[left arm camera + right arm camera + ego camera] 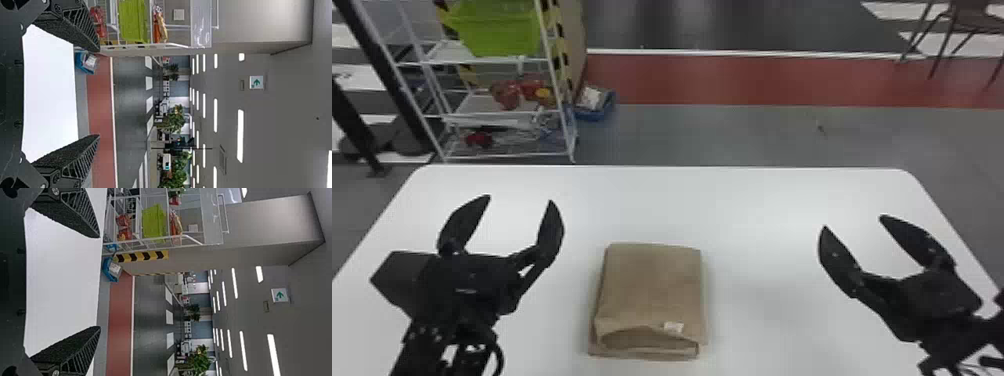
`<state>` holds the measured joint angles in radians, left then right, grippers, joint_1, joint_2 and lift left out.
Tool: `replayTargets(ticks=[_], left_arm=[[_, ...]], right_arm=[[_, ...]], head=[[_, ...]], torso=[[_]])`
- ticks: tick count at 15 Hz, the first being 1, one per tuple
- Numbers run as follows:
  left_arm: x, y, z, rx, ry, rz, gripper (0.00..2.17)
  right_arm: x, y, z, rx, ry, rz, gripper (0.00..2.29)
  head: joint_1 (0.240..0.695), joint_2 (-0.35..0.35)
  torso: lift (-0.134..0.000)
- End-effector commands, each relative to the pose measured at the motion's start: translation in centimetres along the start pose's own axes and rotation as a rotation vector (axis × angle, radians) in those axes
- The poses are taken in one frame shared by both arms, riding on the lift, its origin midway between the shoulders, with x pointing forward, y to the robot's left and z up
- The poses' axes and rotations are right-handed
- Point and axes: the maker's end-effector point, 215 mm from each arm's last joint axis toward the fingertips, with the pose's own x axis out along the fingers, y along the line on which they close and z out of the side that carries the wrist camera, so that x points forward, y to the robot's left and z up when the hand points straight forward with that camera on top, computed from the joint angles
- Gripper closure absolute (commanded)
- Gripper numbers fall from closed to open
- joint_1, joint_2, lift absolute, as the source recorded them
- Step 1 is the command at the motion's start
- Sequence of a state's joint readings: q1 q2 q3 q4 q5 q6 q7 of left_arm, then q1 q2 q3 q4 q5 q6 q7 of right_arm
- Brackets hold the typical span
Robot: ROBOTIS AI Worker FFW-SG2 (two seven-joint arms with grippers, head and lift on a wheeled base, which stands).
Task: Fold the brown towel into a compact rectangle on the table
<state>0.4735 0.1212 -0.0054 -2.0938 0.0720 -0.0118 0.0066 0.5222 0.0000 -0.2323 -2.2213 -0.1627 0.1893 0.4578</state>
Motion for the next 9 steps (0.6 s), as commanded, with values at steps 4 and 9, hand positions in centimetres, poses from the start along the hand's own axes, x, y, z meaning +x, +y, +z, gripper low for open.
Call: replayTargets(ticks=[4,9], left_arm=[[0.4,-0.1,0.1,-0.034,-0.002,-0.01,0.13],[0.3,-0.1,-0.4,-0.046,0.011,-0.011,0.13]], right_arm=[[0.1,-0.5,0.4,-0.021,-0.01,-0.009,0.05],[-0.2,-1.3,0.6,-0.03,-0.014,-0.029,0.05]], head=[[0.695,-0.02],[0.695,-0.03]], torso=[[-0.122],[-0.122]])
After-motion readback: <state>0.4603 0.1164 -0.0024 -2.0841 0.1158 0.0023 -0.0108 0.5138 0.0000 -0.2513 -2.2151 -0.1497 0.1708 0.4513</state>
